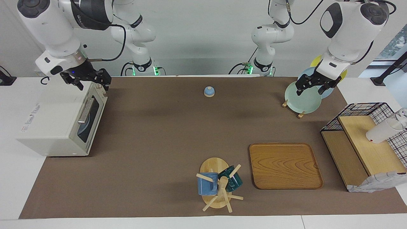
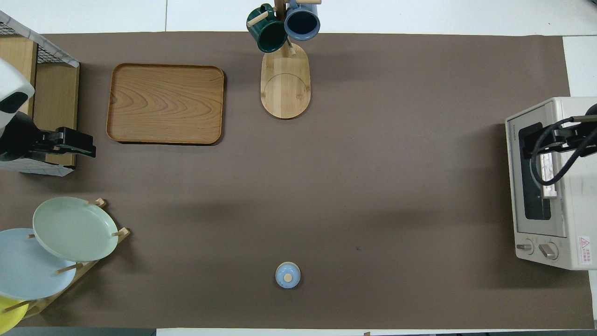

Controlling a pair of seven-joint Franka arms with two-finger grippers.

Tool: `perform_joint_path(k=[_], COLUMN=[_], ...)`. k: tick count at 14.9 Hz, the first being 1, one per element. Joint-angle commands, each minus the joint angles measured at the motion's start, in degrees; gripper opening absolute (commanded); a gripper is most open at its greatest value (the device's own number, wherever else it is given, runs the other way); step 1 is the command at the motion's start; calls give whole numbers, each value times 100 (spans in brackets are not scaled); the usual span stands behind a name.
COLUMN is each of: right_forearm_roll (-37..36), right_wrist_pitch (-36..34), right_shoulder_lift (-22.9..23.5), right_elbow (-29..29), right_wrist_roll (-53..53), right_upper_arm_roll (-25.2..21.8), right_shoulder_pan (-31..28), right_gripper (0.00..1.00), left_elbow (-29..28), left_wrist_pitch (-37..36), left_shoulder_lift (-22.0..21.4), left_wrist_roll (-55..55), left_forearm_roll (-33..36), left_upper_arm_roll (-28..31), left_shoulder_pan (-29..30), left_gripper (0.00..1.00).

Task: Put eggplant into oven

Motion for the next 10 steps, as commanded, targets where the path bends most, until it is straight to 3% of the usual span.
perform_joint_path(k=[1, 10], right_forearm_roll=[158, 158], right_wrist_pitch=[128, 259], right_shoulder_lift=[-173, -252], right_elbow=[-201, -316], right_wrist_roll=[100, 100], right_upper_arm_roll=[-81, -161], right_shoulder_pan=[45, 107], right_gripper=[100, 100], left_elbow=[-88, -88], left_wrist_pitch=[-4, -4], left_shoulder_lift=[-116, -116], left_wrist_roll=[39, 39], left_forearm_roll=[93, 93], left_upper_arm_roll=[-58, -58], left_shoulder_pan=[97, 97], left_gripper=[100, 100])
